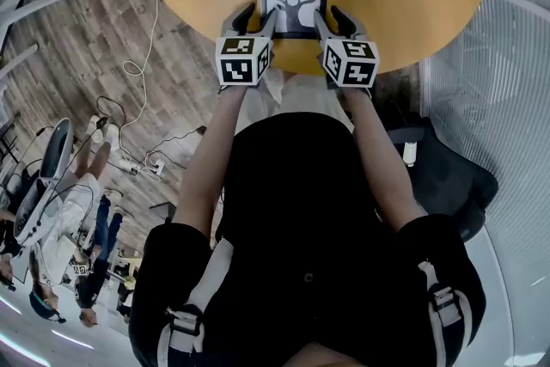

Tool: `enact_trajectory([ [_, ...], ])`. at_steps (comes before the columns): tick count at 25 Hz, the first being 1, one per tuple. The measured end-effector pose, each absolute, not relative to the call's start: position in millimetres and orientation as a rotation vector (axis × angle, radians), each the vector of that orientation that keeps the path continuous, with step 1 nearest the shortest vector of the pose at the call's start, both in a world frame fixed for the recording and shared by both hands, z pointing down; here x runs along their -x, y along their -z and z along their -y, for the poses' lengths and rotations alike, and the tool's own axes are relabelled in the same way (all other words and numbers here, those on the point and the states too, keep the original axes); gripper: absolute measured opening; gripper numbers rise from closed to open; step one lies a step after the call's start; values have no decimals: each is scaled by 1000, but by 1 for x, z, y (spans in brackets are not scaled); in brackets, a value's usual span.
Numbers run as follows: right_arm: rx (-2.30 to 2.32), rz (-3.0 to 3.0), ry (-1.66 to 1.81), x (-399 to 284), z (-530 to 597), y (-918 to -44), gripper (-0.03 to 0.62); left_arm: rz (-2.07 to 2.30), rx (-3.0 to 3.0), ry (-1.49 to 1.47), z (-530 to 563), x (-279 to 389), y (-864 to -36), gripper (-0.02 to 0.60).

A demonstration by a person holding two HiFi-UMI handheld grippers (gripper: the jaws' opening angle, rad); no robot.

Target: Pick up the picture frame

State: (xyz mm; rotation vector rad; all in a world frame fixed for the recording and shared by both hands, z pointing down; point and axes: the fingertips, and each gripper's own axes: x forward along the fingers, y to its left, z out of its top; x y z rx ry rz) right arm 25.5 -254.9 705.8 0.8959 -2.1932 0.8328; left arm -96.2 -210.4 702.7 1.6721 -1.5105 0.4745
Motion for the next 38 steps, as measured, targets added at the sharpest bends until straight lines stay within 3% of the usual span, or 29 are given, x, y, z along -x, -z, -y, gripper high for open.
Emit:
enact_trajectory([
  [8, -898, 2157, -844, -22, 258, -732, 160, 1521, -1633, -494, 211, 99, -728, 194],
  [26, -946, 2149, -904, -25, 260, -735, 102, 1527, -1607, -484, 212, 99, -732, 92],
  [38, -1023, 2207, -876, -27, 281, -690, 94, 1617, -1668, -469, 236, 100, -681, 83],
])
